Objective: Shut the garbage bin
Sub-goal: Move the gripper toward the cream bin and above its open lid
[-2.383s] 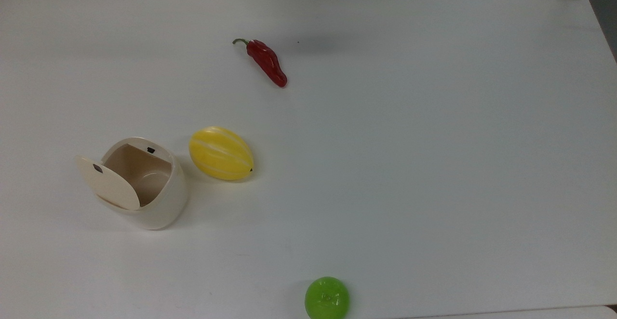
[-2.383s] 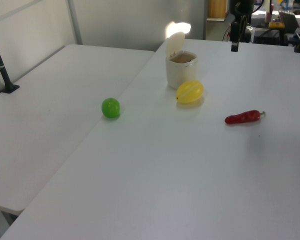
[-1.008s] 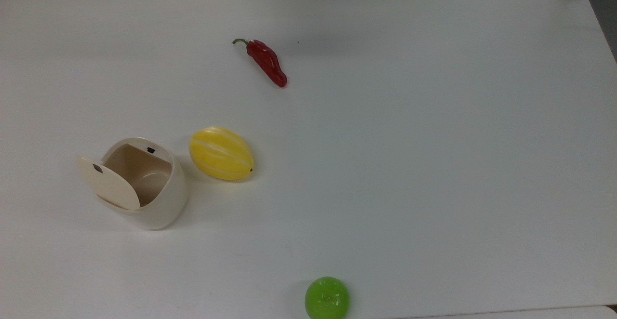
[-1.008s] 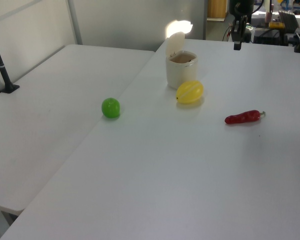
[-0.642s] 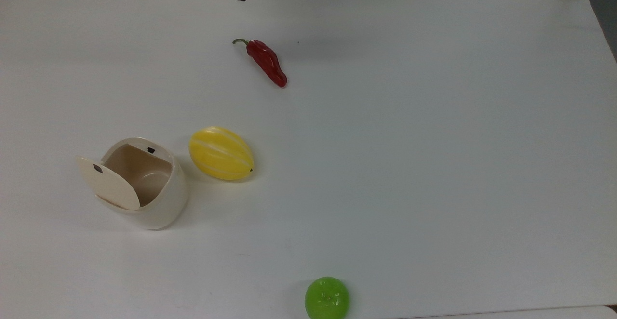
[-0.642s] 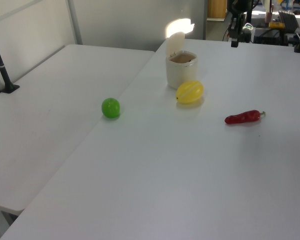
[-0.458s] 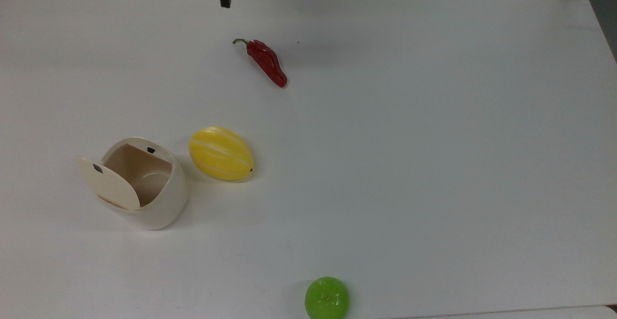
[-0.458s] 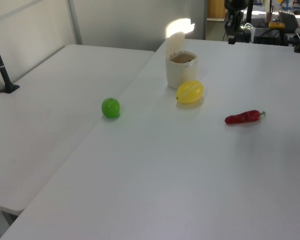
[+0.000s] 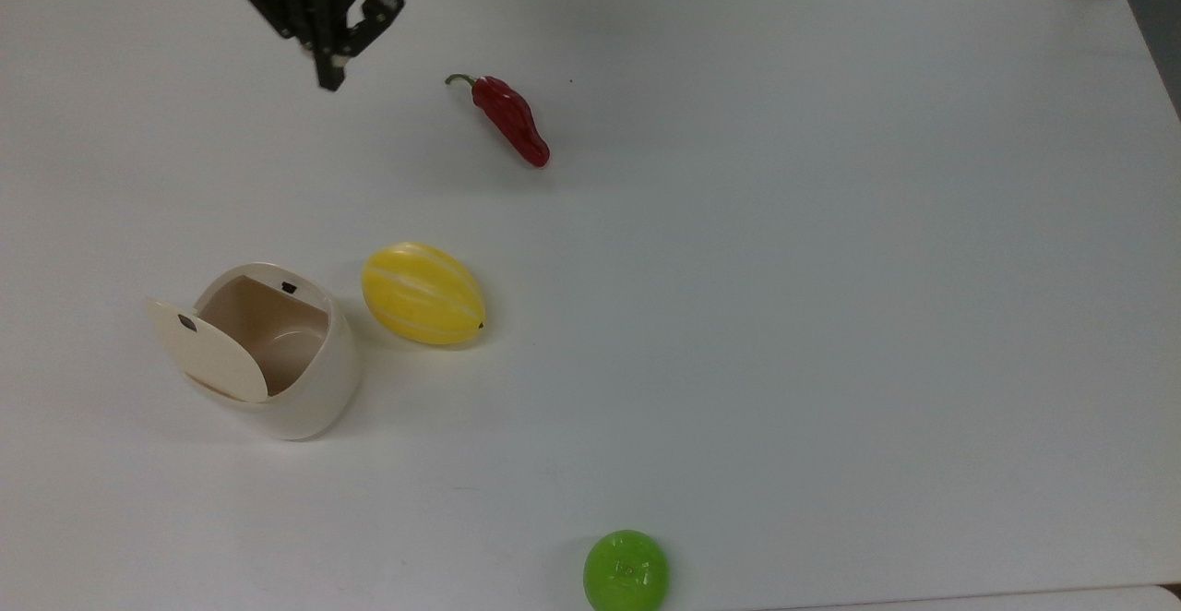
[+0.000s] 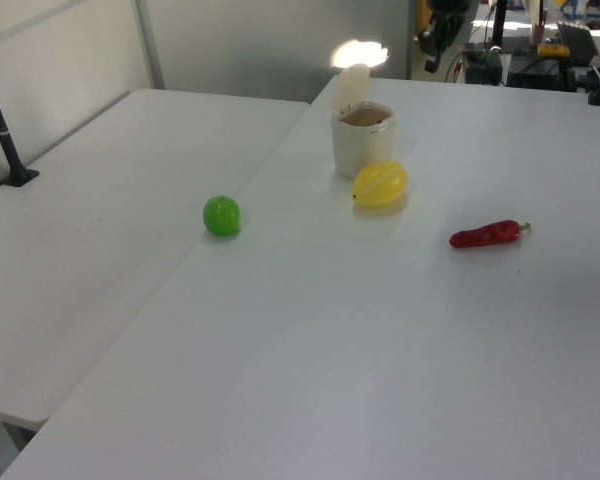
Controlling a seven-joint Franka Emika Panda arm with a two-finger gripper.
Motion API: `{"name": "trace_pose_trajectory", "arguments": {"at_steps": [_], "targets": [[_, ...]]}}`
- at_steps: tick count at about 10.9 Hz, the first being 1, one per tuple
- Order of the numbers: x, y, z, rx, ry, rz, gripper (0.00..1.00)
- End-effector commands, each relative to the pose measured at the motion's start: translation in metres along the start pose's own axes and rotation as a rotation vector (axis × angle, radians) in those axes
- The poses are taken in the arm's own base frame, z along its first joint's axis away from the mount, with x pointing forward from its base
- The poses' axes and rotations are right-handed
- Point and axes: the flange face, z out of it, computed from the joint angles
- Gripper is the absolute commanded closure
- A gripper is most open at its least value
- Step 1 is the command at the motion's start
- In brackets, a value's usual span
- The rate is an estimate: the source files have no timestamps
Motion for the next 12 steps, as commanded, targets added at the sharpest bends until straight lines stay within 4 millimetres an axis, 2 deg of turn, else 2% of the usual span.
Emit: {"name": "trace_pose_trajectory", "arguments": {"at_steps": [1, 4, 7, 9, 12], "targets": [[0.036, 0.022, -0.004, 0.020, 0.161, 0.094, 1.00], [0.061, 0.034, 0.003, 0.036, 0.345, 0.110, 1.00], [0.079, 0.045, 0.029, 0.049, 0.477, 0.126, 1.00], [0.087, 0.044, 0.038, 0.068, 0.580, 0.127, 1.00], [0.094, 0.051, 0.070, 0.076, 0.654, 0.136, 1.00]]}}
